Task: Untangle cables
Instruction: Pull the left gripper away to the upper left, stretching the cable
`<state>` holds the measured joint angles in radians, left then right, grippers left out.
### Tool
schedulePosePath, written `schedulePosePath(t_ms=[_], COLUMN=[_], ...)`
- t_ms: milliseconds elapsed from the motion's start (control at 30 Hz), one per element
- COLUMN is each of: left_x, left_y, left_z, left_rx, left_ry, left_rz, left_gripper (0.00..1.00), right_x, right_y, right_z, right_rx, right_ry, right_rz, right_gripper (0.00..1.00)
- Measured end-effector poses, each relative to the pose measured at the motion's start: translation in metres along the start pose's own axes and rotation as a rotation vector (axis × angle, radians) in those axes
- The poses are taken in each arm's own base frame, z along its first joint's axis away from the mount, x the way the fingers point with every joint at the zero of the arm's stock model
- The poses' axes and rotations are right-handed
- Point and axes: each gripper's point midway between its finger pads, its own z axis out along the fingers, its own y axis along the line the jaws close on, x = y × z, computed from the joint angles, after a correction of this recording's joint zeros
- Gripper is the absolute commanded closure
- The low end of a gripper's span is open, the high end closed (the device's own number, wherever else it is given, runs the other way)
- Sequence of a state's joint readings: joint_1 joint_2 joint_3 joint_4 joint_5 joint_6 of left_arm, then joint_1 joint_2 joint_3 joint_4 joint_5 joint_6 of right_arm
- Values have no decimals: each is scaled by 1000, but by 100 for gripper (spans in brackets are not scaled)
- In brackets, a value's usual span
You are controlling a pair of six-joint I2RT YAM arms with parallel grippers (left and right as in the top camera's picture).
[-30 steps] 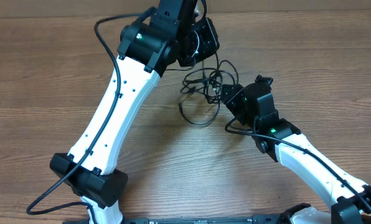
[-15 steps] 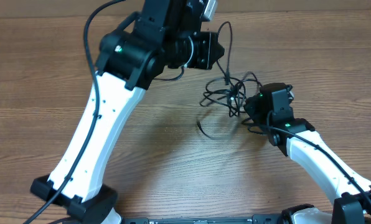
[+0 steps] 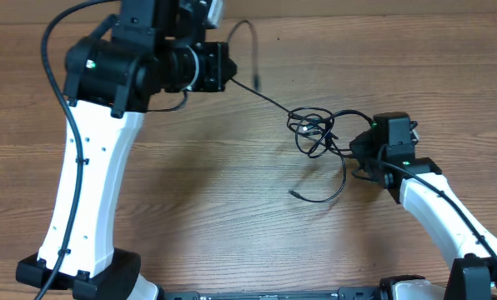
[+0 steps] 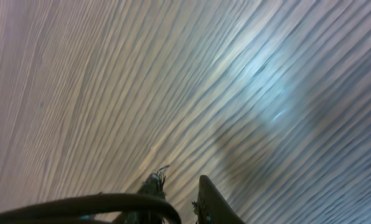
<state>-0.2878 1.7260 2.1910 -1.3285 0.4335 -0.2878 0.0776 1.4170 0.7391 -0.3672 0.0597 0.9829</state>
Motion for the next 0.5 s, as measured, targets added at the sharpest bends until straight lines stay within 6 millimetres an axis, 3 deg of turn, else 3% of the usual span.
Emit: schedulePosePath(t_ms=[267,333,500], left_x=[-2,-2,-3], left_y=[13,16,22], left_z=[-3,-3,-4], left_rx=[-44,-60,-96], left_ry=[-8,-9,-19], left_rz=[-20,-22,-22], left_gripper=[96,96,96], right_x=[-19,-17,-1], right_y=[-28,-26,-6], right_z=[0,0,-1], right_rx=[68,55,-59], right_ry=[-7,12,117], right_rz=[19,9,-45], right_gripper=[90,96,96])
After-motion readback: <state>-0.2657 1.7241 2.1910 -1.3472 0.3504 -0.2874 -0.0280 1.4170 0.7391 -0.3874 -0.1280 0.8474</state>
